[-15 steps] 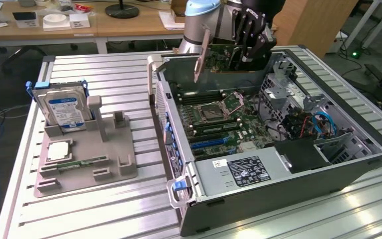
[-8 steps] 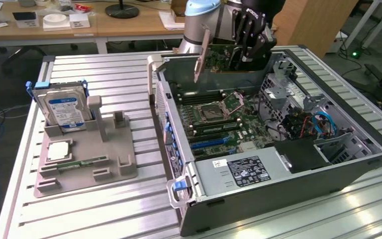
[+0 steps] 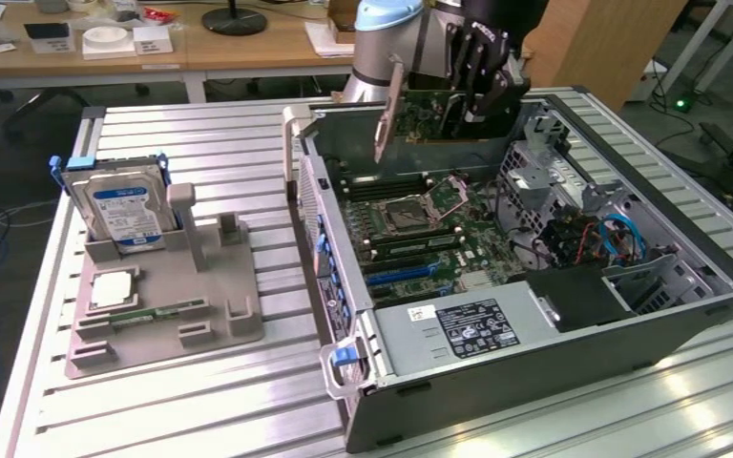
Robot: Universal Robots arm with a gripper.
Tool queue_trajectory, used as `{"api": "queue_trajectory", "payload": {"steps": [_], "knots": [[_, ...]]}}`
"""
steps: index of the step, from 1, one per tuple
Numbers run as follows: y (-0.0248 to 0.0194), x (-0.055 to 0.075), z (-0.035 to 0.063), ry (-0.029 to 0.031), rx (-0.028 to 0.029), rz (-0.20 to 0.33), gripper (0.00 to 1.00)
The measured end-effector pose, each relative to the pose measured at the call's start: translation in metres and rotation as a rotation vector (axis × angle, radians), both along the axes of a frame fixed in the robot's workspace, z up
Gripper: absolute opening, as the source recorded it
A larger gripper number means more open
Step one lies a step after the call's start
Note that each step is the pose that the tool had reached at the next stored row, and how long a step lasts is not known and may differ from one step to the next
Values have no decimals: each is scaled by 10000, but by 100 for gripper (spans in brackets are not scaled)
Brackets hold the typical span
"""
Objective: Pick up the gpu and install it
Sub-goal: 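Insert the gpu into the slot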
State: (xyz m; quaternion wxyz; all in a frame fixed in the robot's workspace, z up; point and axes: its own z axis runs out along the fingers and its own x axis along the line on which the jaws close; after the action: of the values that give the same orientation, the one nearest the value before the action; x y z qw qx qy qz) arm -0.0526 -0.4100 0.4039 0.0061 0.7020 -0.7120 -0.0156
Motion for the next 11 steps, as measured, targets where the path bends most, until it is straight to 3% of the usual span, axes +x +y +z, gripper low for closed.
{"api": "queue_trajectory", "payload": {"steps": [7, 9, 11], "knots": [[-3, -2, -98, -164, -1, -3, 28], [-3, -3, -115, -262, -1, -1, 28], [-3, -6, -129, -402, -1, -1, 28]]}}
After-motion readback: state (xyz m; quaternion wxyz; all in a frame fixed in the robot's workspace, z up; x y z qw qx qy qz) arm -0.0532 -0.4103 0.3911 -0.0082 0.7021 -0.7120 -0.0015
